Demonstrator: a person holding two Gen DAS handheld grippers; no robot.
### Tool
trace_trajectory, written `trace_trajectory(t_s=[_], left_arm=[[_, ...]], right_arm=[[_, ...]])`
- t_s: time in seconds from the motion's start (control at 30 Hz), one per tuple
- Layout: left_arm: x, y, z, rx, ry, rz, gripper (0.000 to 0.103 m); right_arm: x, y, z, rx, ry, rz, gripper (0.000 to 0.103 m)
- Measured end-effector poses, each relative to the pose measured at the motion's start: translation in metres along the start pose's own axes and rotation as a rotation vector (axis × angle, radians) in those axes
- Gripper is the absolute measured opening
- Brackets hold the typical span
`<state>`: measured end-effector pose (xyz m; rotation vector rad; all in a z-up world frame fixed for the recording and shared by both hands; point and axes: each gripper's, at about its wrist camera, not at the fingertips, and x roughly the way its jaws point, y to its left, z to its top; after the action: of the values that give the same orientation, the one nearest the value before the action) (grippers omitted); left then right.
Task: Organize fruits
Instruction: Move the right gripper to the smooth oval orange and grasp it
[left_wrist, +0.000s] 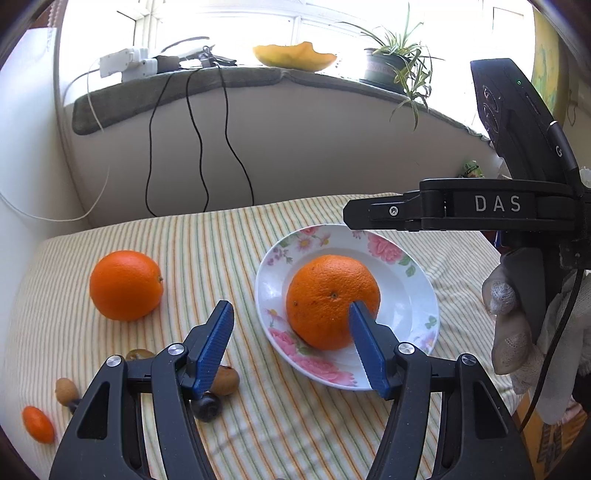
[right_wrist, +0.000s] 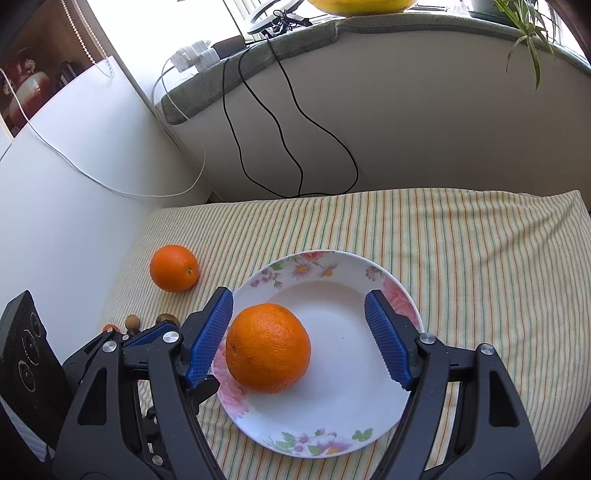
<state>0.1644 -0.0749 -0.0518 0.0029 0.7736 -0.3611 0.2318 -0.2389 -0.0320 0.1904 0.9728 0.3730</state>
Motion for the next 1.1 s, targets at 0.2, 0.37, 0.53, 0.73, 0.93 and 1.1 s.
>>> trace_trajectory(t_s=[0.2, 0.37, 0.53, 0.73, 0.93, 1.1], left_arm=[[-0.011, 0.026, -0.004, -0.023, 0.002, 0.041, 0.064], [-0.017, 0.055, -0.005, -0.076, 0.011, 0.071, 0.064], [-0.019, 0.085, -0.004, -0.122, 0.019, 0.107, 0.071], [-0.018, 0.117, -0.004, -0.166, 0.037, 0.122, 0.071], [-0.011, 0.139, -0.005, -0.219, 0.058, 0.098, 0.071], [-0.004, 0.146, -0.005, -0.231, 0.079, 0.08, 0.071]], right_arm=[[0.006, 0.025, 0.005, -0.063, 0.011, -0.012, 0.081], [0.016, 0.043, 0.01, -0.087, 0.04, -0.004, 0.084], [0.03, 0.061, 0.016, -0.086, 0.074, 0.066, 0.088], [0.05, 0.082, 0.022, -0.088, 0.102, 0.106, 0.088], [0.073, 0.092, 0.029, -0.056, 0.141, 0.144, 0.088], [0.089, 0.099, 0.03, -0.043, 0.168, 0.157, 0.088]])
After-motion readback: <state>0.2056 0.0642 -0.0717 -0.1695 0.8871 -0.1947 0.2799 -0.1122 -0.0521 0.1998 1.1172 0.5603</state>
